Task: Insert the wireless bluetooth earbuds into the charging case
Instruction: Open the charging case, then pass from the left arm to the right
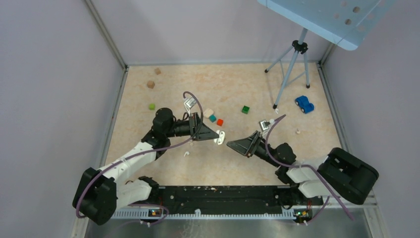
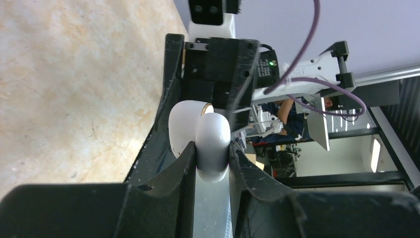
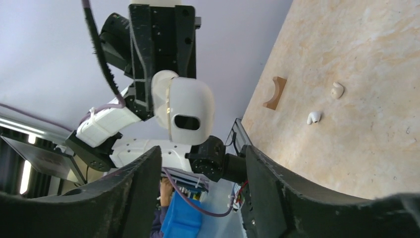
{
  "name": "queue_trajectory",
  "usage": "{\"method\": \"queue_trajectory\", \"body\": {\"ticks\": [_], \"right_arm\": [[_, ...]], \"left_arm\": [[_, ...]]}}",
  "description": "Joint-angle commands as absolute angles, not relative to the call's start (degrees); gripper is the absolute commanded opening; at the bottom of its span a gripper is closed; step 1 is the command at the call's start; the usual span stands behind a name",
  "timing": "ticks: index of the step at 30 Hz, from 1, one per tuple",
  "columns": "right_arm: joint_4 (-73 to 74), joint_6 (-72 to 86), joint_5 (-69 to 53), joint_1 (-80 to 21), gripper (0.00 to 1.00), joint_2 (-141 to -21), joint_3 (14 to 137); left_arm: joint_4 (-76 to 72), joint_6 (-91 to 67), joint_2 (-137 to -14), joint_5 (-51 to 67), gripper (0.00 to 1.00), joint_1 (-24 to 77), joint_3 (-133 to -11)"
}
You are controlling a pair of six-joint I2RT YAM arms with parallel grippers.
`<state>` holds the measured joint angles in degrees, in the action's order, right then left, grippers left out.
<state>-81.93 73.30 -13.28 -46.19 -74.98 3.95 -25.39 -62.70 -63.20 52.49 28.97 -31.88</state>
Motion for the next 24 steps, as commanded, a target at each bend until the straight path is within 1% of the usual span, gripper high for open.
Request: {"method": "queue_trajectory", "body": {"ticks": [1, 4, 7, 9, 13, 20, 24], "right_arm": [[-74.6, 69.3, -14.6, -45.6, 0.7, -67.2, 4.2], [-64.4, 65.6, -14.7, -45.9, 0.74, -61.9, 7.0], [-54.3, 62.4, -13.2, -46.1, 0.75, -58.8, 10.7], [-51.2, 61.1, -12.3, -46.1, 0.76, -58.5, 12.2], [-52.6, 61.1, -14.1, -46.1, 0.77, -62.0, 14.5], [-63.5, 63.6, -17.6, -46.2, 0.78, -70.5, 15.8], [-70.6, 65.8, -18.5, -46.1, 0.73, -73.3, 15.2]], "left_arm": [[-23.5, -59.3, -61.4, 53.9, 0.0, 26.8, -31.6], [-23.3, -59.0, -61.6, 53.5, 0.0, 26.8, -31.3], [-24.5, -59.7, -62.1, 53.5, 0.0, 26.8, -31.0], [-25.5, -60.3, -62.4, 53.6, 0.0, 26.8, -31.0], [-26.1, -60.9, -62.6, 53.4, 0.0, 26.8, -31.1], [-27.1, -61.9, -63.3, 53.8, 0.0, 26.8, -30.8], [-26.9, -61.7, -63.5, 53.6, 0.0, 26.8, -30.4]]}}
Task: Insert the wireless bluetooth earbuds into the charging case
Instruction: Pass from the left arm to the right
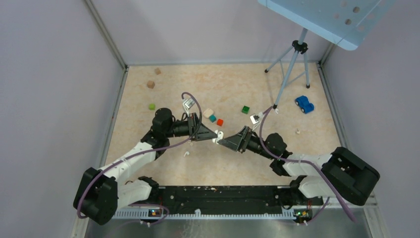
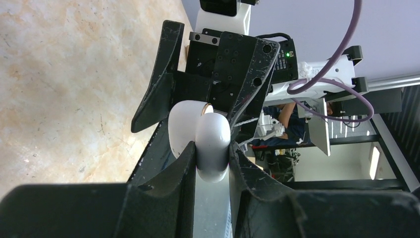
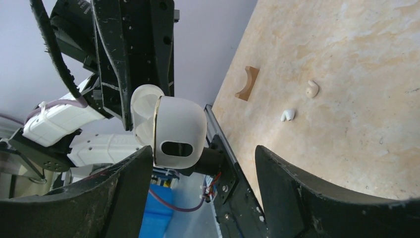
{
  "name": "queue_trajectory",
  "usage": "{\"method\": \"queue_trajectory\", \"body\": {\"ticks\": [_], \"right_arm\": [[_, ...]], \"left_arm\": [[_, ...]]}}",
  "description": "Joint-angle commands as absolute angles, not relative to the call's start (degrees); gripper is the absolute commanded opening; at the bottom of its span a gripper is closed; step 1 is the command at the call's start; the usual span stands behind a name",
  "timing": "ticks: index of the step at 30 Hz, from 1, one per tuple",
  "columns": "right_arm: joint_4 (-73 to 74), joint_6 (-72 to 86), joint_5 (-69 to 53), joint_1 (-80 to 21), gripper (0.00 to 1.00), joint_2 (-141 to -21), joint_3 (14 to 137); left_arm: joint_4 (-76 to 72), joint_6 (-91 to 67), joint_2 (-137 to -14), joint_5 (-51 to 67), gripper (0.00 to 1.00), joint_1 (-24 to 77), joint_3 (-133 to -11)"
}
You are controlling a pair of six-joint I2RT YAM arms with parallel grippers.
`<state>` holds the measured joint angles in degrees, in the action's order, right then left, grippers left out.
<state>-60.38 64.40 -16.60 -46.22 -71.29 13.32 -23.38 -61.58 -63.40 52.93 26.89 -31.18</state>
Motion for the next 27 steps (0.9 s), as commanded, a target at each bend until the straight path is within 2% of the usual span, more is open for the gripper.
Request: {"method": "queue_trajectory", "body": {"ticks": [1, 7, 11, 16, 19, 20, 22, 23, 26, 27], "right_arm": [[-71.5, 66.1, -18.6, -46.2, 0.72, -73.9, 15.2], [-79.9, 69.2, -19.4, -46.2, 0.64, -78.0, 14.7], [-83.9, 70.8, -20.0, -46.2, 0.54, -82.0, 15.6], [-91.6, 73.8, -19.5, -46.2, 0.3, -86.8, 14.8], [-94.8, 74.9, -19.4, -46.2, 0.08, -89.0, 14.4], [-95.5, 75.1, -19.5, -46.2, 0.02, -89.6, 14.3], [-96.6, 75.3, -19.5, -46.1, 0.0, -90.5, 14.2], [-96.8, 75.4, -19.5, -46.1, 0.0, -90.7, 14.1], [-96.7, 75.4, -19.2, -46.2, 0.0, -90.8, 13.8], [-97.0, 75.5, -19.0, -46.2, 0.0, -90.8, 13.5]], "left_arm": [[-26.9, -61.6, -63.4, 53.7, 0.0, 26.8, -30.3], [-26.6, -61.7, -63.4, 54.1, 0.0, 26.8, -30.1], [-26.2, -61.4, -63.2, 54.5, 0.0, 26.8, -30.3], [-24.3, -60.9, -63.2, 54.0, 0.0, 26.8, -30.6], [-23.4, -60.5, -63.5, 54.5, 0.0, 26.8, -30.9], [-22.1, -59.8, -63.5, 54.3, 0.06, 26.8, -31.3], [-17.3, -57.2, -63.3, 52.9, 0.19, 26.8, -32.9], [-13.7, -55.6, -63.1, 51.5, 0.3, 26.7, -34.0], [-3.3, -50.5, -61.8, 47.3, 0.81, 26.7, -36.8], [-1.7, -49.7, -60.9, 46.2, 0.95, 26.7, -37.0]]}}
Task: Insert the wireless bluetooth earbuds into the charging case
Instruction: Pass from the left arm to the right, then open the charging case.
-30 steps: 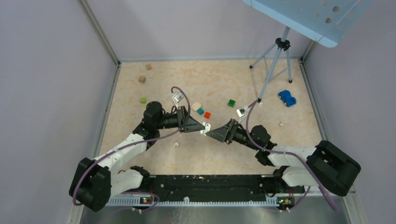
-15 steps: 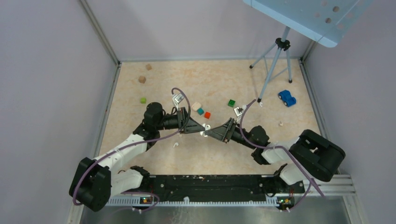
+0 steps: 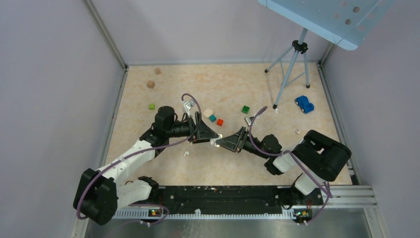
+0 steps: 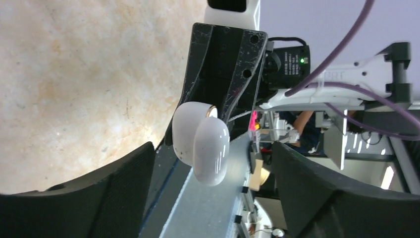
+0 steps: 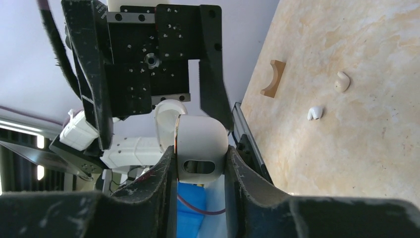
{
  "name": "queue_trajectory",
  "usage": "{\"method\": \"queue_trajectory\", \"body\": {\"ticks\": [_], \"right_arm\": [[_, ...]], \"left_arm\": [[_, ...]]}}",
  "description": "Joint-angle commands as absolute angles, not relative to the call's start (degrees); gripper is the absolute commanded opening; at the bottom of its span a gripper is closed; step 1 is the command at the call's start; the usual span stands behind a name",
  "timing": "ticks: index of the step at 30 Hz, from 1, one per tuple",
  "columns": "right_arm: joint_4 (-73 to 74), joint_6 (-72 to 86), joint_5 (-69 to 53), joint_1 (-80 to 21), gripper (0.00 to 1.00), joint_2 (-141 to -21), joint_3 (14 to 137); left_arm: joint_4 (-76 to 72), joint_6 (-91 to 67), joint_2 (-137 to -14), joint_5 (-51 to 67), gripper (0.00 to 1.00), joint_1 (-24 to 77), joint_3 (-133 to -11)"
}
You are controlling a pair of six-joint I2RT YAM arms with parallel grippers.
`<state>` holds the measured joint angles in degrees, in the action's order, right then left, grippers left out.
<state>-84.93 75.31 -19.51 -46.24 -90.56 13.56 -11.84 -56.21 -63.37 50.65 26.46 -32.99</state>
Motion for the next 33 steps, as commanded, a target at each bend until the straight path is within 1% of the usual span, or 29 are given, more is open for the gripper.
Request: {"method": "queue_trajectory", "body": {"ticks": [1, 4, 11, 17, 20, 23, 27, 31, 33], "right_arm": [[-97.7, 75.9, -18.9, -46.1, 0.0, -90.8, 13.3], [-97.5, 76.0, -19.1, -45.9, 0.0, -90.6, 13.2], [-95.7, 75.5, -19.3, -45.9, 0.0, -89.4, 12.9], [-92.4, 74.8, -19.3, -45.9, 0.0, -86.3, 12.7], [-91.5, 75.0, -20.6, -45.9, 0.0, -85.4, 13.7], [-87.9, 74.1, -20.9, -46.0, 0.0, -84.3, 14.2], [-89.1, 74.1, -21.1, -46.0, 0.0, -84.0, 13.5], [-89.7, 74.2, -21.7, -45.9, 0.0, -84.1, 13.3], [-89.6, 74.2, -21.9, -45.9, 0.0, -84.2, 13.5]], "left_arm": [[-0.8, -49.4, -59.9, 45.7, 0.98, 26.6, -37.0], [1.1, -48.7, -56.9, 44.5, 0.99, 26.4, -36.8], [9.7, -45.7, -52.3, 37.1, 0.99, 26.4, -38.8], [9.7, -46.6, -48.1, 31.7, 0.99, 26.3, -37.4], [7.9, -41.8, -48.1, 36.8, 0.99, 26.1, -38.1], [7.9, -40.5, -50.1, 41.5, 0.99, 26.2, -39.5], [-2.2, -45.5, -51.1, 49.3, 0.99, 26.1, -36.3], [-10.7, -49.7, -52.5, 54.5, 0.99, 26.1, -33.2], [-13.0, -50.4, -53.7, 57.1, 0.99, 26.2, -33.5]]}}
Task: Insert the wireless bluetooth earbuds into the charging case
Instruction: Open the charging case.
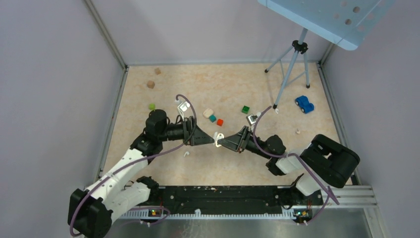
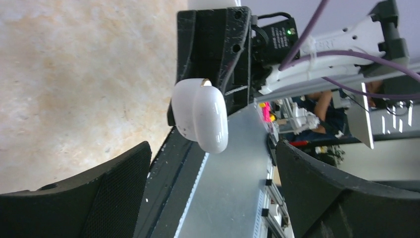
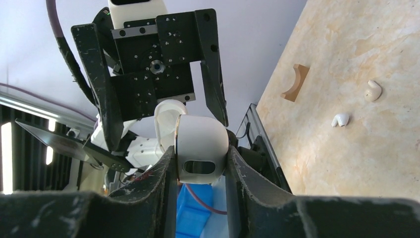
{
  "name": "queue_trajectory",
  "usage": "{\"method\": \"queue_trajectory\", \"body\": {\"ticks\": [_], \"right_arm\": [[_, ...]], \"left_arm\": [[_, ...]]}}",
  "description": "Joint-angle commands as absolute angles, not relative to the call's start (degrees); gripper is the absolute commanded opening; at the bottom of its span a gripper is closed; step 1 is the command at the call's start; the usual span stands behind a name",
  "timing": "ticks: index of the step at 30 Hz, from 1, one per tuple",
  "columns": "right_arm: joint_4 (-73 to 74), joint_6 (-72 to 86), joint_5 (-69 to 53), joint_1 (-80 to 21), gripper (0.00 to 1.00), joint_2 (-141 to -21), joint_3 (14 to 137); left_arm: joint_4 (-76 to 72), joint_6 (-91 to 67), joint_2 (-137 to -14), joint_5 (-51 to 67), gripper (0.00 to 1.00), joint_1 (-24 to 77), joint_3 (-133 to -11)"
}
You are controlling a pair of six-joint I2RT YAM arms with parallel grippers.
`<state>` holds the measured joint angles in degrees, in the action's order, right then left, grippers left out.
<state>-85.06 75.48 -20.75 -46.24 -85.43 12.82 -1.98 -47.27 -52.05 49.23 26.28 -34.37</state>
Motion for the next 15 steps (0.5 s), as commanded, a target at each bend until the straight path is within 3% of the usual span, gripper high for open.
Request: {"method": "queue_trajectory", "body": {"ticks": [1, 3, 10, 15], "right_arm": [[-89.8, 74.2, -22.0, -46.0, 0.0, -84.4, 13.5], [-90.5, 74.3, -22.3, -46.1, 0.0, -85.0, 13.7], [-94.4, 75.5, -24.8, -46.6, 0.0, -88.5, 15.5], [-96.3, 76.2, -25.7, -47.0, 0.0, -91.1, 16.3]], "left_arm": [[-13.1, -50.3, -54.6, 58.0, 0.99, 26.2, -34.0], [-13.1, -50.5, -55.5, 58.5, 0.98, 26.2, -34.1], [-17.5, -53.7, -56.7, 60.7, 0.81, 26.2, -33.2], [-16.4, -53.2, -57.8, 61.3, 0.78, 26.4, -33.5]]}}
